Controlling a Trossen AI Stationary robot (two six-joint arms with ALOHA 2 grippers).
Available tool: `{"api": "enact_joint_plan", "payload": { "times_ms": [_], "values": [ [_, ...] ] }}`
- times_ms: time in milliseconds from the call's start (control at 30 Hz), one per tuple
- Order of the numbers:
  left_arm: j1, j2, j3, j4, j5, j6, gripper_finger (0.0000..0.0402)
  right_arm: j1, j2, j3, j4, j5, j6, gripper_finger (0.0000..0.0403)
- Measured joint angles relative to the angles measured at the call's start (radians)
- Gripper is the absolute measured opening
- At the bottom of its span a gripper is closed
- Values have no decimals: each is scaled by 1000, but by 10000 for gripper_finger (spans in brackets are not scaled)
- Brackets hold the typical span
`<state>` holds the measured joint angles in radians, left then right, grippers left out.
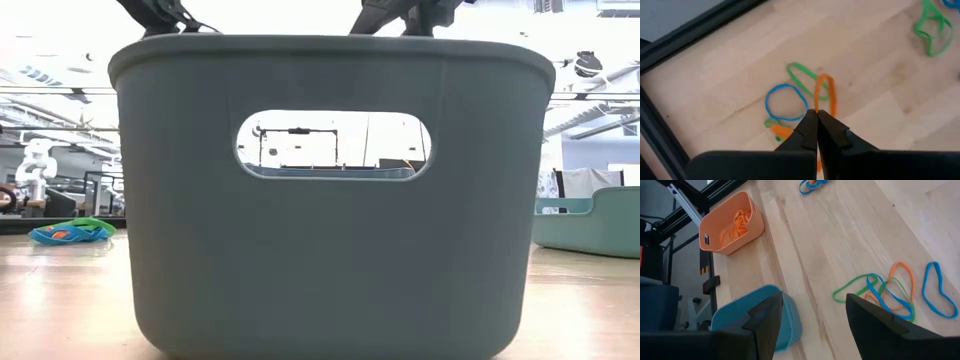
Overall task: Sort rubber bands into baskets
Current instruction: Put the orange rubber band into the orange bin
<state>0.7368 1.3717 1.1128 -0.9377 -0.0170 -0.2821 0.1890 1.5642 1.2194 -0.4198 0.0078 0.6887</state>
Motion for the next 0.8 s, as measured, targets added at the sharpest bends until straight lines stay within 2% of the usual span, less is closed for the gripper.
{"api": "enact_joint_plan", "payload": {
  "times_ms": [433, 600, 800],
  "values": [
    [-128, -68, 0, -64, -48, -52, 1, 0, 0, 0, 5, -1, -32, 210],
    [-128, -54, -18, -60, -149, -52, 1, 0, 0, 0, 5, 0, -46, 210],
    [-117, -4, -82, -55, -159, -48, 1, 1, 0, 0, 5, -3, -36, 210]
  ]
}}
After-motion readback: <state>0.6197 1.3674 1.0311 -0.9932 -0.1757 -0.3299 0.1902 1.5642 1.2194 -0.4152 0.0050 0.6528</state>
